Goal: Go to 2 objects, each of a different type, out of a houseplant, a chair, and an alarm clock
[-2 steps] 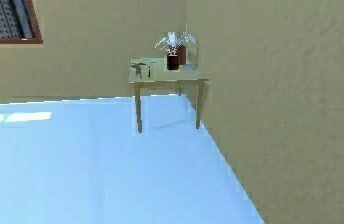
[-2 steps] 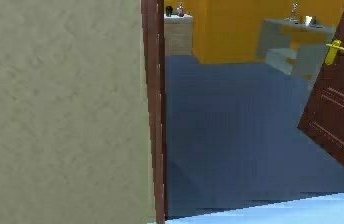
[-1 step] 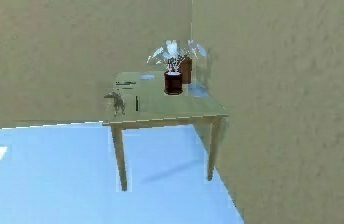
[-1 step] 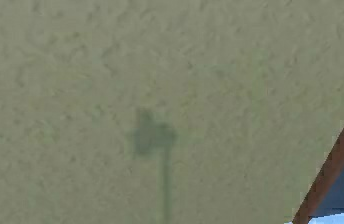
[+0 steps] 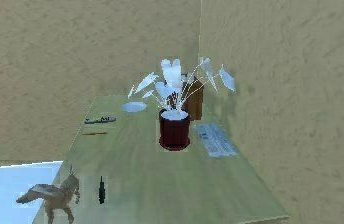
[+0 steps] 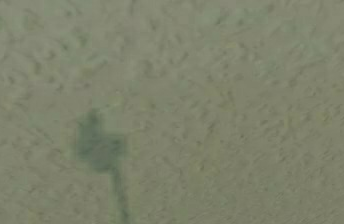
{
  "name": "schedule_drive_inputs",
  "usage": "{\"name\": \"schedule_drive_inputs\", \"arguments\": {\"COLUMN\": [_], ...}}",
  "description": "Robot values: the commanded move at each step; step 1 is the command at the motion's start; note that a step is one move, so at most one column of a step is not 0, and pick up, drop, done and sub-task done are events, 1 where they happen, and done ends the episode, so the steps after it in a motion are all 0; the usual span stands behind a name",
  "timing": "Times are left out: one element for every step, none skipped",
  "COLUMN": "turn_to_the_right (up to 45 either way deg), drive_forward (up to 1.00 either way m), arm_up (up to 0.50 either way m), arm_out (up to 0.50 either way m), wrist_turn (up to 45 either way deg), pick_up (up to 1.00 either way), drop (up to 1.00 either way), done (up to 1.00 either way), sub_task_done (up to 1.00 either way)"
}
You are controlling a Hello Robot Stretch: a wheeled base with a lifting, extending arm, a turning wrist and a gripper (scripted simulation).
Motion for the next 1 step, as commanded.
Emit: {"name": "schedule_drive_inputs", "arguments": {"turn_to_the_right": [0.0], "drive_forward": [0.00], "arm_up": [0.00], "arm_out": [0.00], "wrist_turn": [0.0], "pick_up": [0.00], "drop": [0.00], "done": [1.00], "sub_task_done": [0.00]}}
